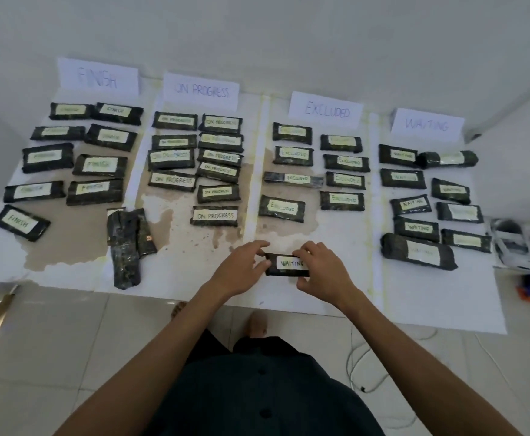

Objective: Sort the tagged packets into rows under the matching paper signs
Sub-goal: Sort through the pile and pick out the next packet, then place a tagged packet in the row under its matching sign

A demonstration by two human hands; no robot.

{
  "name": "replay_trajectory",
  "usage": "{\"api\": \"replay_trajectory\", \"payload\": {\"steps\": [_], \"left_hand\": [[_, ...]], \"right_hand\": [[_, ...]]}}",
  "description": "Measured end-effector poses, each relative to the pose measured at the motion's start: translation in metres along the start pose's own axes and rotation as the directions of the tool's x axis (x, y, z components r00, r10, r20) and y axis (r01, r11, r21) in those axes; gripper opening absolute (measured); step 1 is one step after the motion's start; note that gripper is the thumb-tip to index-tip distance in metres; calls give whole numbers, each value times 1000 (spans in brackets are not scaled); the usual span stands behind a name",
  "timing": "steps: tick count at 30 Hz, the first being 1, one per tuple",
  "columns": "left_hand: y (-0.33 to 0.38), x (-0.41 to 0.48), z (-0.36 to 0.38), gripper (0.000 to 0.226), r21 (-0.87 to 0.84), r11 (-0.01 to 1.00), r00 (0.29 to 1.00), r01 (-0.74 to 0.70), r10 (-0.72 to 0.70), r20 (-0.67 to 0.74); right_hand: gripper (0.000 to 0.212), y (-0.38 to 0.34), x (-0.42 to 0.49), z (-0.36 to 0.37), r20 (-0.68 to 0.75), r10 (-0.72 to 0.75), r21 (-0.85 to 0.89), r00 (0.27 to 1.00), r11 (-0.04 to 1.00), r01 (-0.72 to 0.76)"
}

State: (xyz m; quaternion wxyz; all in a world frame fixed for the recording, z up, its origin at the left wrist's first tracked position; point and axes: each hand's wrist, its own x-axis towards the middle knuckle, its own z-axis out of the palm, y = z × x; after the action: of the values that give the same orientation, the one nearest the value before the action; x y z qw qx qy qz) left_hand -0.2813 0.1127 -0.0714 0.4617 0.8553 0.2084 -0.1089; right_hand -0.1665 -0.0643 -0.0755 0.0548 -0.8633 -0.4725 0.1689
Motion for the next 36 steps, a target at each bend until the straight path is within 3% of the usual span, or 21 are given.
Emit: {"api": "replay_trajectory", "payload": {"steps": [13, 25, 31, 36], "left_hand": [[111, 49, 111, 47, 277, 903, 932, -327, 260, 253], [159, 97, 219, 49, 353, 701, 765, -620, 439, 472], [159, 109, 238, 49, 392, 660, 746, -640, 415, 520], [157, 102, 210, 47, 352, 700, 765, -621, 443, 467]], "right_hand": [[53, 147, -108, -16, -90, 381, 89, 920, 923, -373], [50, 274, -183, 2, -146, 591, 38, 794, 805, -592], [49, 283, -188, 22, -151, 602, 60, 784, 798, -600], [50, 246, -173, 13, -246, 623, 110, 743, 779, -617]]}}
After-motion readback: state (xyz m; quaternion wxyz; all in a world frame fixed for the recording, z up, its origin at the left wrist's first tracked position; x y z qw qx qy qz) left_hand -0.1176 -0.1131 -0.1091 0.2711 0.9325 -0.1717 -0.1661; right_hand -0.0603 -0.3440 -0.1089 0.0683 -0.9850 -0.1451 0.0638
